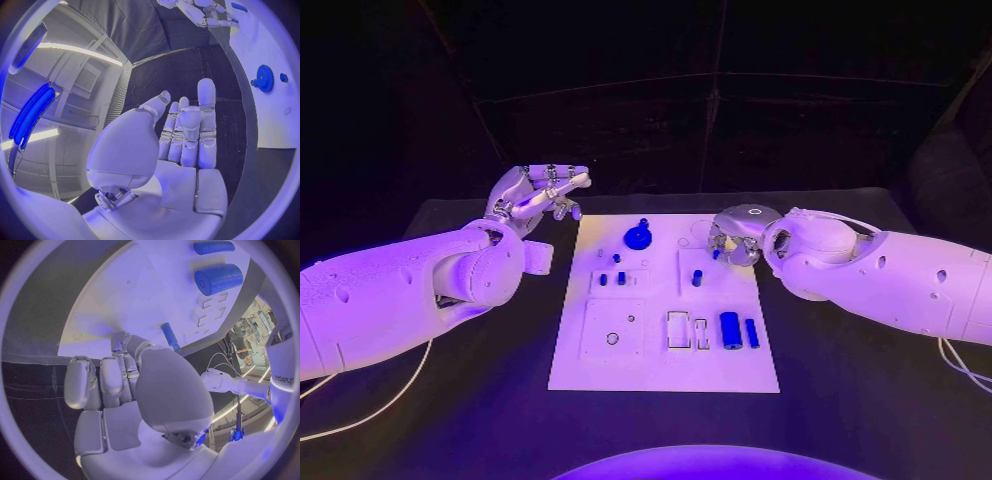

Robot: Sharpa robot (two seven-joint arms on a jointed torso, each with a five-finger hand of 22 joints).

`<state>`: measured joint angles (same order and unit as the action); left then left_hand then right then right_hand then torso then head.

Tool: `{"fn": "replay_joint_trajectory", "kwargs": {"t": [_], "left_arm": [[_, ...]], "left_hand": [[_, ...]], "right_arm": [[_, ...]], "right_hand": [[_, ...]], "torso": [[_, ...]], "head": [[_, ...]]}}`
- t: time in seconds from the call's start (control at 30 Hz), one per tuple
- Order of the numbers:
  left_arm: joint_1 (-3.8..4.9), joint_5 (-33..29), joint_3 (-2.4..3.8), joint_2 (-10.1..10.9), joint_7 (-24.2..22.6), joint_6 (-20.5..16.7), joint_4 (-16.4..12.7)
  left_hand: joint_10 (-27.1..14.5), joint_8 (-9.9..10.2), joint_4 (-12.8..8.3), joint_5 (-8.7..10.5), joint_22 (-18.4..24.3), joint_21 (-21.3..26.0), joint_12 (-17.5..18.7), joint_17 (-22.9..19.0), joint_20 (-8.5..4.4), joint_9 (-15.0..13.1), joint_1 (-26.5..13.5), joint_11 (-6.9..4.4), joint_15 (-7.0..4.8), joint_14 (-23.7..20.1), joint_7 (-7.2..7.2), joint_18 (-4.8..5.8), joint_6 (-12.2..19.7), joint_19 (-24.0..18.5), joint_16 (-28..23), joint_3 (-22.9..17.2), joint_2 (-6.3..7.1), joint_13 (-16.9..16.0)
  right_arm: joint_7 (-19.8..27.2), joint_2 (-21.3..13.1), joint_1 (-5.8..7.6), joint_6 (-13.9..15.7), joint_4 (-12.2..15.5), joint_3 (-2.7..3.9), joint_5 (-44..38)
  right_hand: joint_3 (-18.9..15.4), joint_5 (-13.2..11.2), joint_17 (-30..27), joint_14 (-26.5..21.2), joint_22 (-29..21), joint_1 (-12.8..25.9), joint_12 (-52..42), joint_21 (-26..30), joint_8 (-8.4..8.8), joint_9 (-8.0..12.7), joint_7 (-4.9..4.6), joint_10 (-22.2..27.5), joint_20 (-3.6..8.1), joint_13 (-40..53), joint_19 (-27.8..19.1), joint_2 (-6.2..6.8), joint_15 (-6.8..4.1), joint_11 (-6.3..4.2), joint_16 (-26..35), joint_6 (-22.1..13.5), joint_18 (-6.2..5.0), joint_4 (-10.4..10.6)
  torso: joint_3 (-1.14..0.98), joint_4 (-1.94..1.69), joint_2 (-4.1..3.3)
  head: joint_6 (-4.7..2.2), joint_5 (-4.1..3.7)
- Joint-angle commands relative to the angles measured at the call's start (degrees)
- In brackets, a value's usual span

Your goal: Assemble the parts on the task board

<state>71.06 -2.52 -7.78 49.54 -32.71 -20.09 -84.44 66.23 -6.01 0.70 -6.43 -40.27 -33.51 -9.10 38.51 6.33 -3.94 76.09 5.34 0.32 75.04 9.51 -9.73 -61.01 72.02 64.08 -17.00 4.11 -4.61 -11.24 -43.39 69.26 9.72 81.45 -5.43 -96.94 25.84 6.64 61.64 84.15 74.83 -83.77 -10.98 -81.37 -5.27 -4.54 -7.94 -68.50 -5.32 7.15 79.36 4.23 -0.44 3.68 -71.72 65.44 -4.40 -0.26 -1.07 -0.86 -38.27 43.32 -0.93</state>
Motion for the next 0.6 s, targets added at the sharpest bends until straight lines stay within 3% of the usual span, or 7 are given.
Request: {"fn": "replay_joint_trajectory", "kwargs": {"t": [0.03, 0.37, 0.6], "left_arm": [[0.07, -0.4, 0.05, 0.0, -1.1, -0.2, 0.1], [0.07, -0.4, 0.05, 0.2, -1.0, -0.1, 0.3], [0.07, -0.4, 0.05, 0.2, -0.8, -0.1, 0.4]], "left_hand": [[-0.4, -0.3, -0.3, -0.19, 0.1, 0.2, -0.4, 0.0, -0.23, 0.0, 0.6, 0.02, 0.1, -0.3, -0.01, -0.73, 0.3, 0.0, 0.2, 0.0, 0.0, 0.0], [-0.4, -0.3, -0.3, -0.19, 0.1, 0.3, -0.4, 0.0, -0.23, 0.0, 0.7, 0.04, 0.11, -0.3, 0.01, -0.73, 0.3, 0.0, 0.2, 0.0, -0.01, 0.0], [-0.5, -0.3, -0.3, -0.19, 0.1, 0.3, -0.4, 0.0, -0.23, 0.0, 0.7, 0.05, 0.11, -0.3, 0.02, -0.73, 0.4, 0.0, 0.2, 0.0, -0.01, 0.0]], "right_arm": [[-0.1, -0.5, 0.08, 4.4, 1.0, 0.05, -0.9], [-0.6, -2.9, 0.11, 7.3, 4.0, 0.11, -0.1], [-1.3, -4.9, 0.16, 8.3, 8.4, 0.38, 0.6]], "right_hand": [[0.4, 0.2, -0.1, 1.5, 0.3, 0.1, -0.2, -0.2, -0.18, -0.1, -0.01, -0.5, -0.17, 0.1, 0.5, -0.58, -0.4, 0.04, 0.2, 0.4, 0.87, 0.0], [0.8, -0.2, -0.3, 1.5, 0.8, 0.8, 0.0, -0.6, -0.1, -0.1, 0.01, -0.8, -0.11, 0.0, 0.8, -0.24, -0.43, 0.0, 0.1, 0.6, 0.97, -0.2], [0.9, -0.6, -0.3, 1.5, 0.9, 1.2, 0.2, -0.7, -0.04, -0.1, 0.05, -0.9, -0.1, 0.0, 0.8, -0.07, -0.44, -0.01, 0.0, 0.7, 1.0, -0.3]], "torso": [[0.0, 0.07, 0.05], [0.04, -0.01, 0.03], [0.05, -0.01, -0.03]], "head": [[-0.03, 0.12], [-0.36, -0.09], [-0.41, 0.09]]}}
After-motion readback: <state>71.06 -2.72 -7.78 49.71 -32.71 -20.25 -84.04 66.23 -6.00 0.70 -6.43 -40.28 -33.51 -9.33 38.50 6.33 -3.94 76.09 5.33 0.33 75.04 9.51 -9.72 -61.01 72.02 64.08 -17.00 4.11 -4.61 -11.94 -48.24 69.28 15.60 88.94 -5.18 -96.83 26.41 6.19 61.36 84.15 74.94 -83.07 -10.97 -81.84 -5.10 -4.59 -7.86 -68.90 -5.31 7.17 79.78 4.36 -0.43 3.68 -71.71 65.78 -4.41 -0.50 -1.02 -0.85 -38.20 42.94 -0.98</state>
